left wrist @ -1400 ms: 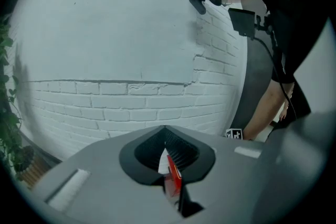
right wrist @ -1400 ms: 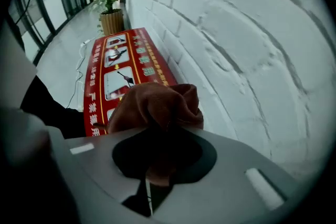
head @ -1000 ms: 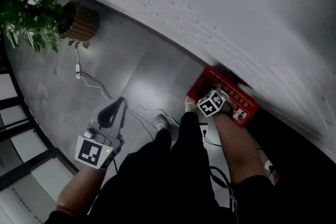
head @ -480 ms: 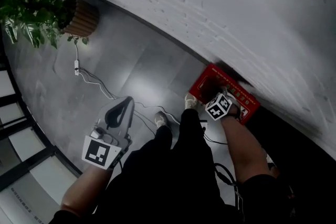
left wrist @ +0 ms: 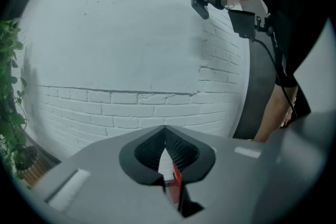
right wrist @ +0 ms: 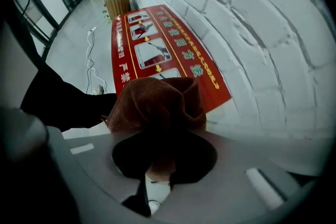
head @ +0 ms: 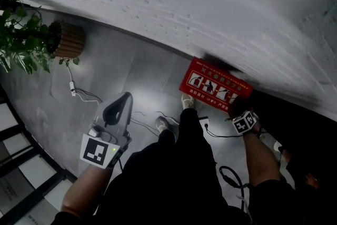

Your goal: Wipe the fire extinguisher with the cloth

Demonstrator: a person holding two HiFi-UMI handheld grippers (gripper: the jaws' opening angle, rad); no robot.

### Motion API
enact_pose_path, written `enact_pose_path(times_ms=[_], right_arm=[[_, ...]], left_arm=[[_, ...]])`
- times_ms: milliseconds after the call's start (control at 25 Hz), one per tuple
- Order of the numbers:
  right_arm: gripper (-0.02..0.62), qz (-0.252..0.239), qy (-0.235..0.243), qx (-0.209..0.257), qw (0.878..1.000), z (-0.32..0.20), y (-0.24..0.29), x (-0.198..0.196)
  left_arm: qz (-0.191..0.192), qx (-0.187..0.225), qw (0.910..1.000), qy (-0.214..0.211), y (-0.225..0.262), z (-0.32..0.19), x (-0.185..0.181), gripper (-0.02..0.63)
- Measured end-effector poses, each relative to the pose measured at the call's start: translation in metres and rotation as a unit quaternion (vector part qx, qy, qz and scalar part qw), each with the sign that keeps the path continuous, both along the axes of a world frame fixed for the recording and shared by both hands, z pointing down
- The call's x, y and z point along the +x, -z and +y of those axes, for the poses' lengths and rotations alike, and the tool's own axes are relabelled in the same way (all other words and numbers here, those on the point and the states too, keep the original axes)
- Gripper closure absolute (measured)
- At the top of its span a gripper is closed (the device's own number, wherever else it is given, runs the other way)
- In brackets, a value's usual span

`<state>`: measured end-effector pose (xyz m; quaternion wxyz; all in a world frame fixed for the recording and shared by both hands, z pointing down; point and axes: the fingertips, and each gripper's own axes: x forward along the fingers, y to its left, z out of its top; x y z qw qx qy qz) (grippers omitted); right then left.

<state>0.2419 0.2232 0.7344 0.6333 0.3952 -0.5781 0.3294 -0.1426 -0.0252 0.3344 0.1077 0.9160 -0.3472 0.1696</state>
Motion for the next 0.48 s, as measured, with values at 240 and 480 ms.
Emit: enact_pose_path(times_ms=[240,480], right_arm=[[0.54,0.016,-0.037,0.015,0.999,0.01,0.0,-0.005],[0.54,-0.027,0.077,0.031,0.996,-0.034,-0.008,-0.087]], left_arm=[[-0.001,0.003,1.0,-0.004,0.007,0.002,-0.003,0.606],[-0.017,0.008,0.9992,0.036,0.008,0.0,-0.031,0.606]])
